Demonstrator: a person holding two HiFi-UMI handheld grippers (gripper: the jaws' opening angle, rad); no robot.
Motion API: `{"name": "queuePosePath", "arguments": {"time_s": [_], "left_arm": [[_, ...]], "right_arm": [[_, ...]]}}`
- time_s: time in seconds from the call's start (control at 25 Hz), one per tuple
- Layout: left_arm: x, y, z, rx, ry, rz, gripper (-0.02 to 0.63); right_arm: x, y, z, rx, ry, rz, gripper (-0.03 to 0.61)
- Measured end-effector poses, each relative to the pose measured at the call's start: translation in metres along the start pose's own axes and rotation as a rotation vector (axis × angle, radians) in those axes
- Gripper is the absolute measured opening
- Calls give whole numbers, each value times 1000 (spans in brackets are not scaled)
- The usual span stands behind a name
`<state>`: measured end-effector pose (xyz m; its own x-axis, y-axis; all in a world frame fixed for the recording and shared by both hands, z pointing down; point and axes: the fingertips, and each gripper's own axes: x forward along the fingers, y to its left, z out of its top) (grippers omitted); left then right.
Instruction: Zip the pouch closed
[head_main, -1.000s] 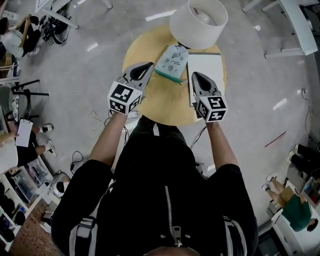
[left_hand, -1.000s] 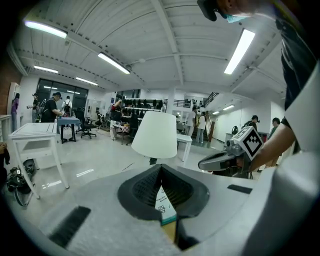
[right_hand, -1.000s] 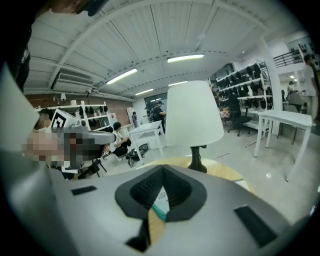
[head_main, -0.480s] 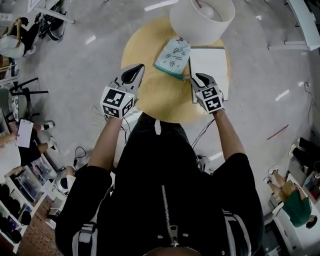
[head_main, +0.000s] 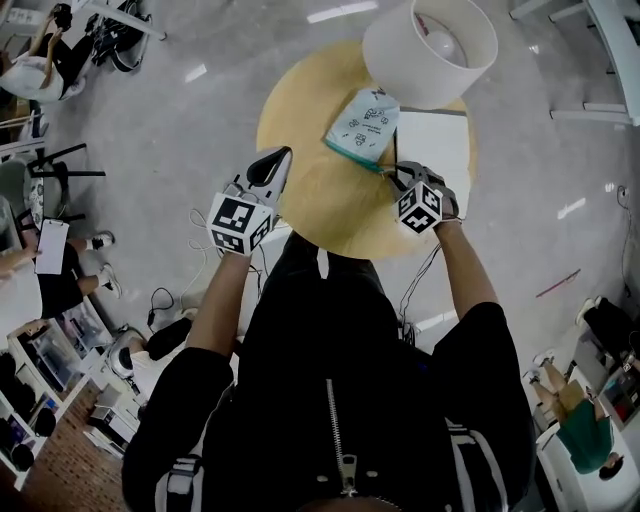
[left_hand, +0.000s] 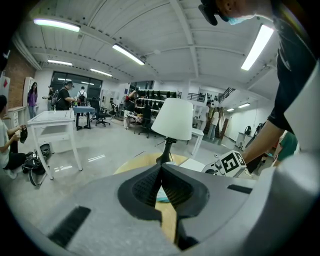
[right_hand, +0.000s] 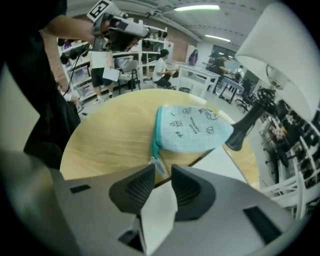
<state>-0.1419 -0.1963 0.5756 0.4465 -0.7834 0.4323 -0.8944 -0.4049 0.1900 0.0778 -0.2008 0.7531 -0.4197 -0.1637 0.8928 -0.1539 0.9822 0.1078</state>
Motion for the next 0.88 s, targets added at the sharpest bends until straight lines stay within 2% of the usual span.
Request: {"name": "queuePosePath", "arguments": {"time_s": [0.08, 0.28, 0.44, 0.64, 0.88], "left_arm": [[-5, 1, -4, -7, 4, 13, 6], [-17, 11, -16, -21, 11, 41, 6], [-27, 18, -18, -30, 9, 49, 6], [-25, 15, -17, -25, 2, 35, 6], [-20, 9, -6, -8, -31, 5, 6]], "right_arm": [[7, 4, -2, -52, 20, 10, 106], [27, 8, 0, -80, 51, 38, 100], [33, 17, 4, -94, 84, 61, 44], [23, 21, 12, 9, 46, 78, 20], [-6, 22, 47, 181, -69, 122, 20]]}}
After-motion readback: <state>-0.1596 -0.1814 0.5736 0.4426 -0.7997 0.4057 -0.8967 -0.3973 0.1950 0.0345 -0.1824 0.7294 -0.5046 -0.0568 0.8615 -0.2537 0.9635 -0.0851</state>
